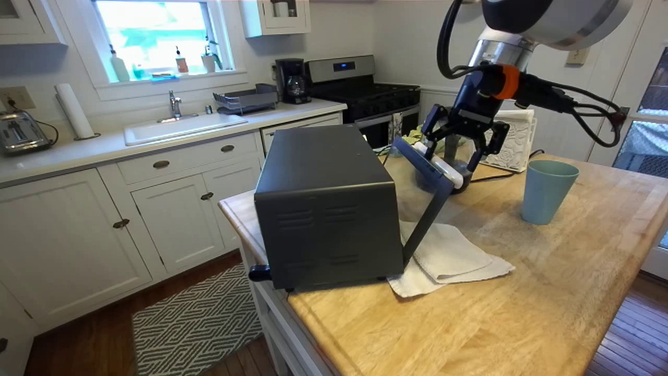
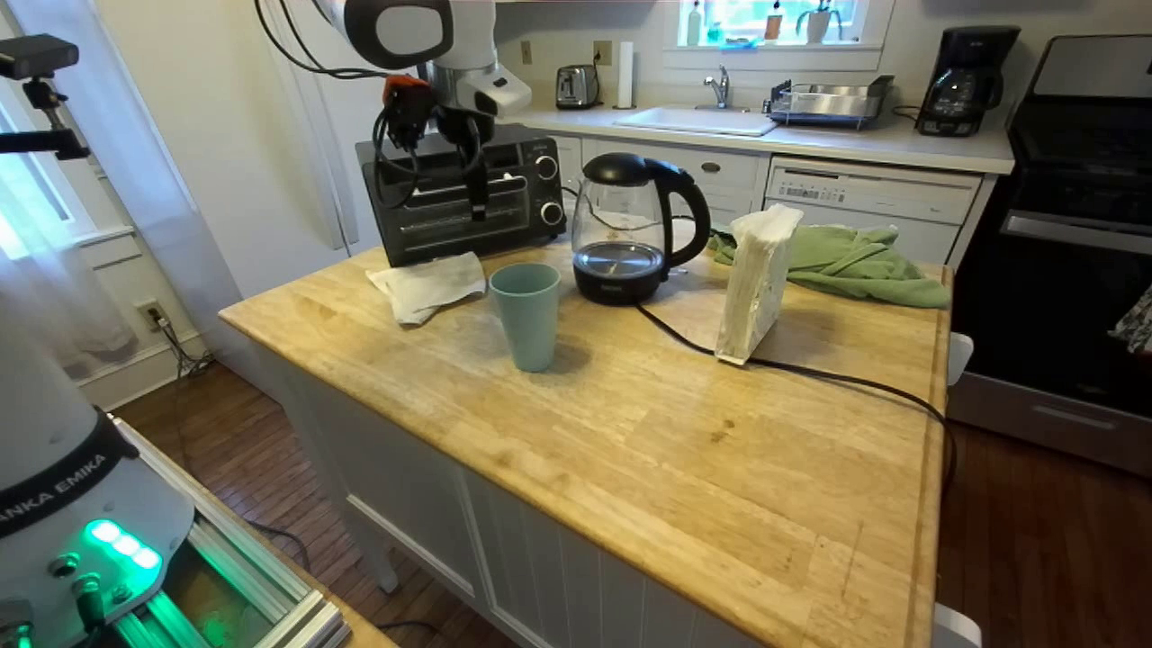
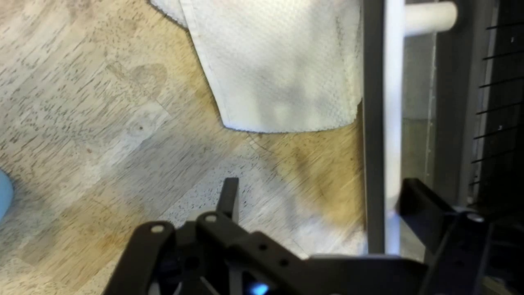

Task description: Open the toaster oven door

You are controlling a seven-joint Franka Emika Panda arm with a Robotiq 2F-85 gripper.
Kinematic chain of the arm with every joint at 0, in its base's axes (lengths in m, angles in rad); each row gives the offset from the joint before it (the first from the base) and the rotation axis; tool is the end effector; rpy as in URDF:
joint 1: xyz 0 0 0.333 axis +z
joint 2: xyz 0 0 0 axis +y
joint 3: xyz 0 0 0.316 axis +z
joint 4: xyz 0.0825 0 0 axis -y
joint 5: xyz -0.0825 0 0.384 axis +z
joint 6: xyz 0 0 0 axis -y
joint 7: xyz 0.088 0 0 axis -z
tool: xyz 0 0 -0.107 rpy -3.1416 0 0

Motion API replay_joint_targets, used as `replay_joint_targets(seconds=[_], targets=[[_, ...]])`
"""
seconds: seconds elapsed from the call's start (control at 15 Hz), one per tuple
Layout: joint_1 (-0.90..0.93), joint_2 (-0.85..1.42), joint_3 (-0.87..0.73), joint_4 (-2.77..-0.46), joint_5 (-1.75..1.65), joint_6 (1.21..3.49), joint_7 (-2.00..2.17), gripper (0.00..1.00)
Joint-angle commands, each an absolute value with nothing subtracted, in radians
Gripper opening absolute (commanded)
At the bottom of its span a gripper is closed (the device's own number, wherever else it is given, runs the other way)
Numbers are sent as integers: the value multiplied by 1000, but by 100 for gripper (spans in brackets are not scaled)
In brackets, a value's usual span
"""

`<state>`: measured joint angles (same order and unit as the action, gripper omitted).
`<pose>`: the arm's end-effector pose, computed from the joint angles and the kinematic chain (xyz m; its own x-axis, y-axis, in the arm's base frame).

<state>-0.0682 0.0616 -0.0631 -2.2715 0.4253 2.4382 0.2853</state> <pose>0.5309 -0.0691 0.3408 0.7489 -0.6621 -0.0282 -0.6383 -0.7093 -0.2990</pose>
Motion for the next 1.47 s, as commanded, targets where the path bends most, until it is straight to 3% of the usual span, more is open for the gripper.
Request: replay_joint_targets(seconds=[0.0, 0.8, 1.4], targets=[[-111, 39, -77, -2324, 604, 2409, 52, 100], [-190, 50, -155, -2352, 734, 2284, -214, 100], [-82, -44, -70, -2279, 288, 2276, -16, 100]])
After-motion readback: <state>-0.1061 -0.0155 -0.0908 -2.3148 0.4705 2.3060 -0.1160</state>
